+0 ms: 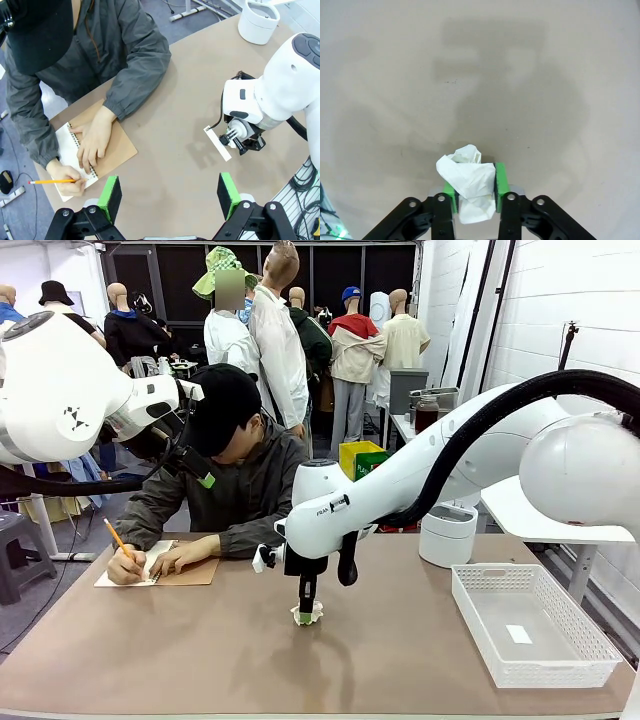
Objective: Sort the paper based on its condition.
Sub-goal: If a person hands you a paper, place it in the Organizing basket , and if it's crumpled, put it in the Trash can.
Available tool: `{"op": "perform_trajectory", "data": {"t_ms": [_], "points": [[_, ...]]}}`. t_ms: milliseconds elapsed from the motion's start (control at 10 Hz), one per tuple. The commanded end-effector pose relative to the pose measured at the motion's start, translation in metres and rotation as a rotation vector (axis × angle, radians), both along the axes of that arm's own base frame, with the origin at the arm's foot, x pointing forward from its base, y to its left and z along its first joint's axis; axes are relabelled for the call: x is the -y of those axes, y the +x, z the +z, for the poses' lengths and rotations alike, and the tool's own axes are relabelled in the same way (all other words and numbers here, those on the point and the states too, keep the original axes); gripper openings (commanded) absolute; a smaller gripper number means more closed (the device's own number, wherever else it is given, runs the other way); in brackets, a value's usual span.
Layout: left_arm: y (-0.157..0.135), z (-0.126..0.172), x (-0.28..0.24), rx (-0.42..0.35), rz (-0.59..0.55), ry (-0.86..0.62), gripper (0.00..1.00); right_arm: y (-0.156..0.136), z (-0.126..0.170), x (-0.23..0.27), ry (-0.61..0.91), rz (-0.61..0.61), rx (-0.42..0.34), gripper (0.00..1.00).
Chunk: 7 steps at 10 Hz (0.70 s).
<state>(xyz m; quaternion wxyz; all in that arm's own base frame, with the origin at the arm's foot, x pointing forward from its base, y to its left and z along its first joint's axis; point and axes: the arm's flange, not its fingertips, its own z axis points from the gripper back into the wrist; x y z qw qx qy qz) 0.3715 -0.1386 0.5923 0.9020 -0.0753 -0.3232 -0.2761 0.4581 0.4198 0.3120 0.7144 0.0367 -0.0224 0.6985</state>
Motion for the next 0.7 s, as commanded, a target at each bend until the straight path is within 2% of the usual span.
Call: {"op": "perform_trajectory", "data": {"t_ms": [0,200,400,600], "points": [[0.001,0.001,-0.001,0.002,0.001,-0.003,1.00,0.003,0.001,-0.005,-0.028,-0.006,0.009,0.15],[0.001,0.001,-0.001,0.002,0.001,-0.003,1.00,0.005,0.015,0.001,-0.024,-0.014,0.002,0.15],[0.001,0.001,-0.001,0.002,0.001,-0.003,1.00,0.008,0.055,0.026,-0.015,-0.039,0.033,0.15],[0.001,0.001,-0.001,0.002,0.001,-0.003,1.00,0.028,0.111,0.070,-0.021,-0.152,0.142,0.15]]}}
